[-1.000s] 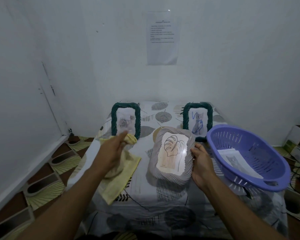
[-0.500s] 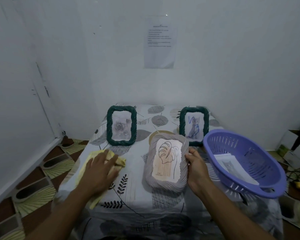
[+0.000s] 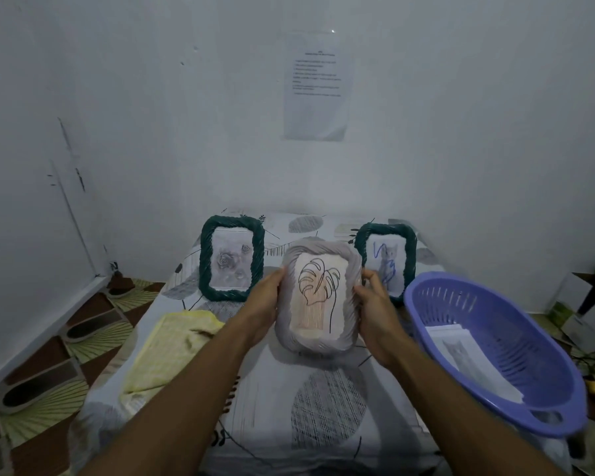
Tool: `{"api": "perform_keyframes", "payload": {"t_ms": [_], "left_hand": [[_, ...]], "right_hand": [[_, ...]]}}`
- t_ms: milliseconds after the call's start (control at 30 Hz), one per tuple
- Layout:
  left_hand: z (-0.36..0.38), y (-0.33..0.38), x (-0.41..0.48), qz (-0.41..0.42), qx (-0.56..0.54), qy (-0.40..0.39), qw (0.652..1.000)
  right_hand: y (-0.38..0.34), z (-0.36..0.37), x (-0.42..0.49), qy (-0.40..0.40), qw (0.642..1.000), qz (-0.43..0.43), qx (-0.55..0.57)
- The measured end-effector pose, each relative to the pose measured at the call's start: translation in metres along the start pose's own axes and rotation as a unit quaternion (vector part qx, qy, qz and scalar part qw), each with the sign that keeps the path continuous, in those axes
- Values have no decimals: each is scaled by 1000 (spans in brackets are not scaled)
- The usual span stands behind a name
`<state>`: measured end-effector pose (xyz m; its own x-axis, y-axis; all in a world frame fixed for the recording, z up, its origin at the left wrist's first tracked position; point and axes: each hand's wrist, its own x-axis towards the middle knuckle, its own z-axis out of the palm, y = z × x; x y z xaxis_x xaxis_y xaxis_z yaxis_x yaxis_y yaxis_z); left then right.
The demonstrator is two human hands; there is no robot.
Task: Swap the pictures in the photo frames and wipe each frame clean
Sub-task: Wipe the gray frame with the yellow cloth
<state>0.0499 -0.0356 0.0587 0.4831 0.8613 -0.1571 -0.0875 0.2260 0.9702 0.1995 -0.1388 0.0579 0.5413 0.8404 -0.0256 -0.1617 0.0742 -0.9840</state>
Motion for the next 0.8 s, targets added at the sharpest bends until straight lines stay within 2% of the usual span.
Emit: {"api": "perform_keyframes", "payload": {"t_ms": [167,433,800], "left_hand": [[0,14,42,9,-16,38,999],[3,-5,110,12,1,69,998],[2,-17,120,45,66,78,994]], "right_hand": [[-11,13,53,-2,1000,-18,-5],[19,20,125,34,999,-15,-6],[46,21,140,56,998,-7,-33]]}}
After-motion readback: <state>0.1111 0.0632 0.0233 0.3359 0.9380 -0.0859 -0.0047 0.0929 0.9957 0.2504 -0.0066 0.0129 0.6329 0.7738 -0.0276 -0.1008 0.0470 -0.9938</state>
